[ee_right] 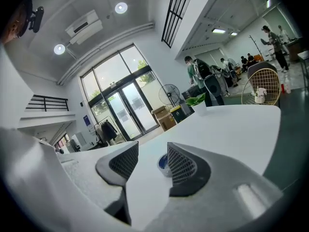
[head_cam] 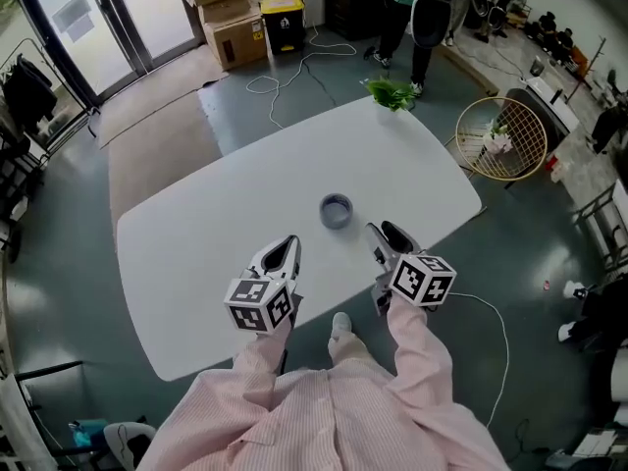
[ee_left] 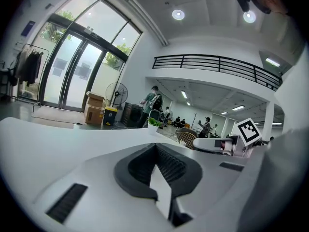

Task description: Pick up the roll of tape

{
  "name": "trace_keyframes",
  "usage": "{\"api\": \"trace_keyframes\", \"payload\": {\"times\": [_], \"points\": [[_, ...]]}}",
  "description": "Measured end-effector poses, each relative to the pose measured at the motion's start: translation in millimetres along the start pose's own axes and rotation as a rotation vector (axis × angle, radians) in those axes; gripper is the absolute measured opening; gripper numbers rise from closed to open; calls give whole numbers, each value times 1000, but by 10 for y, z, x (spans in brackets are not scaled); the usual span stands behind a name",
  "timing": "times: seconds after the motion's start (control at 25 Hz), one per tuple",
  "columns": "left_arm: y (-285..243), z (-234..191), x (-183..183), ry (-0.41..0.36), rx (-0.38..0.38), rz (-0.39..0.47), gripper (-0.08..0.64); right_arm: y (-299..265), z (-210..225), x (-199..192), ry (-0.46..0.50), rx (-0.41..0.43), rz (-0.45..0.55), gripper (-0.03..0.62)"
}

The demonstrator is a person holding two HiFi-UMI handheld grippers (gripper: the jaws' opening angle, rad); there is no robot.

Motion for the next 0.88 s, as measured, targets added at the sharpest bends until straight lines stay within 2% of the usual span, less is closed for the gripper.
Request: {"api": "trace_keyframes", "payload": {"times": [0.28, 0.56, 0.88], "points": [[-472, -81, -88, 60, 63, -34, 0, -495, 375, 140, -5, 31, -139, 178], [-749, -186, -225, 119, 99, -81, 0, -944, 568, 98, -2, 49, -276, 178], [-958, -373, -385, 184, 114, -154, 0, -1360, 736, -26, 39, -17, -387, 178]]}}
Point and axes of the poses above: the fingertips, and each gripper's own axes: y backward along the fingers, z to its right, x out of its top, the point moved 4 cm from there along y, backward along the fingers, and after that the axes turned 10 degrees about -y, right-handed, at the moved point
